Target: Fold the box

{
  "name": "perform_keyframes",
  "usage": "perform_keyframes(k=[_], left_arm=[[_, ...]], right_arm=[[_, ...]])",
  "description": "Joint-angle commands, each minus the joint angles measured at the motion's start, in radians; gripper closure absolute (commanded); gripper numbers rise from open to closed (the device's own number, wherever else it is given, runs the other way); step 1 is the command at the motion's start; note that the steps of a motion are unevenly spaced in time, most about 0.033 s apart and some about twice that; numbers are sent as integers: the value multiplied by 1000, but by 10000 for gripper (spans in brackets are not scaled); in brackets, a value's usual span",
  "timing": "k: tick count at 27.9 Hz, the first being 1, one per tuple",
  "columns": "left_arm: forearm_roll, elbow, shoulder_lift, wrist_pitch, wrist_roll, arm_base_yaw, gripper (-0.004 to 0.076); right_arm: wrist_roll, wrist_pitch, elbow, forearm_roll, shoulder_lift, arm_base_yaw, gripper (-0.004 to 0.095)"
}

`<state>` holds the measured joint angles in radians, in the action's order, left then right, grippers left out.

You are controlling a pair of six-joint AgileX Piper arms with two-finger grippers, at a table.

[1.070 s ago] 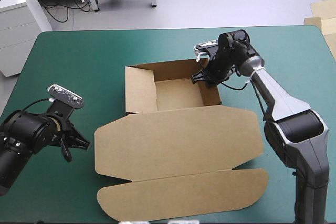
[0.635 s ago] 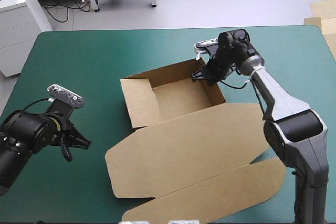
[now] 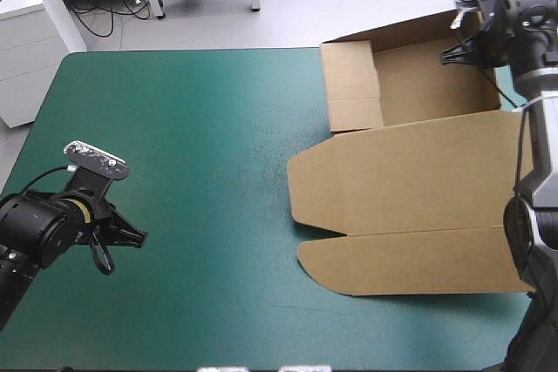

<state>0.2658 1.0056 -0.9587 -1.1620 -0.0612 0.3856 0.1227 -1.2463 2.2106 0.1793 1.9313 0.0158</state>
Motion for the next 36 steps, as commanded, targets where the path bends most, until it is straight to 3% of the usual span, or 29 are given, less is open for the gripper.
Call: perform_keyframes(k=[1, 7, 17, 22, 29, 31, 36], left_arm=[[22, 24, 32, 71, -14, 5, 734], [22, 24, 34, 97, -17, 5, 734], [22, 24, 34, 109, -36, 5, 734], [22, 24, 34, 109, -36, 5, 734], [22, 24, 34, 109, -36, 5, 734], [22, 24, 34, 111, -49, 5, 734], [22, 24, 34, 118, -77, 5, 734]], right_arm=[[-13, -4, 25, -133, -61, 151, 928], [-13, -7, 16, -159, -32, 313, 928], [17, 0, -55, -164, 35, 357, 897], [14, 15, -55, -168, 48, 357, 691], [22, 17, -42, -164, 26, 357, 209], [25, 8, -42, -167, 15, 357, 162], [25, -8, -33, -168, -20, 357, 178]])
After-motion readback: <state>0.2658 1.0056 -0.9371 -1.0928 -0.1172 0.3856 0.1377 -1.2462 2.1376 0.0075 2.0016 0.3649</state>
